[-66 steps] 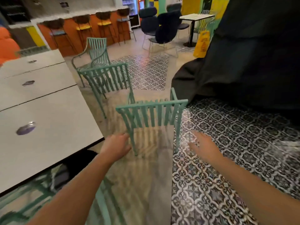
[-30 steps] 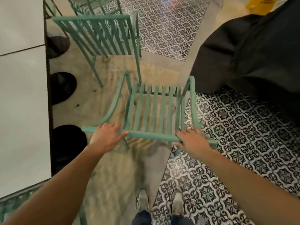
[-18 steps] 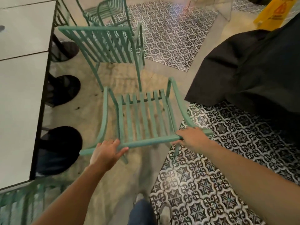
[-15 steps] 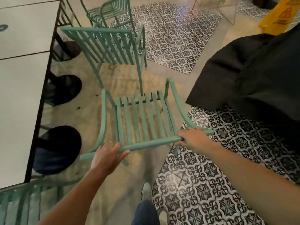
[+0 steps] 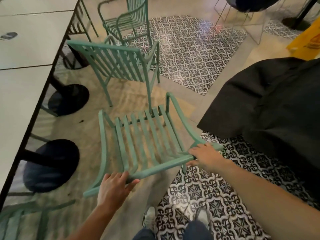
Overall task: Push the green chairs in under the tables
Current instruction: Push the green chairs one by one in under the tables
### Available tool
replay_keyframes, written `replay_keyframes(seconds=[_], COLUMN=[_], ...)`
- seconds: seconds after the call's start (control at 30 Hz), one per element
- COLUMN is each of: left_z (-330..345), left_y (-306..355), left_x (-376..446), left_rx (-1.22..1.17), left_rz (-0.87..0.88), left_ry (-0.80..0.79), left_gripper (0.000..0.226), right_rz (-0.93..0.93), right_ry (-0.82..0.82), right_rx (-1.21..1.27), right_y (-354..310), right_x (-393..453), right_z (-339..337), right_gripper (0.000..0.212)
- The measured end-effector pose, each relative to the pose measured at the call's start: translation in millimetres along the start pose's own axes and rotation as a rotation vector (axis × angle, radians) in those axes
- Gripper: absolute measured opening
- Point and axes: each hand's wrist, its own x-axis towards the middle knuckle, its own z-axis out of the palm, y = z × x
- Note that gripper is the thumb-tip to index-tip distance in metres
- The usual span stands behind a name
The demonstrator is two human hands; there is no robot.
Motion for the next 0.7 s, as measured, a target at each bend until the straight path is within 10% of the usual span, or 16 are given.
replay_keyframes(seconds=[0.07,0.33,0.7], left_z=[0,2,5], left_y=[16,97,150], left_x=[9,35,87], left_rx=[-0.02,0.006,0.024], left_rz=[-0.032,-0.229,-0.4], left_ry=[-0.003,0.033,0.046], left_gripper=[0.054,0.051,0.053], right_rz=[-0.063,-0.229,-0.392], right_ry=[0.012,-0.016,-0.01], right_rx=[-0.026,-0.091,-0.192], right_y=[23,105,170], right_x=[10,43,107], right_z=[-5,-36,-77], right_gripper=[0.081,0.041,0.068])
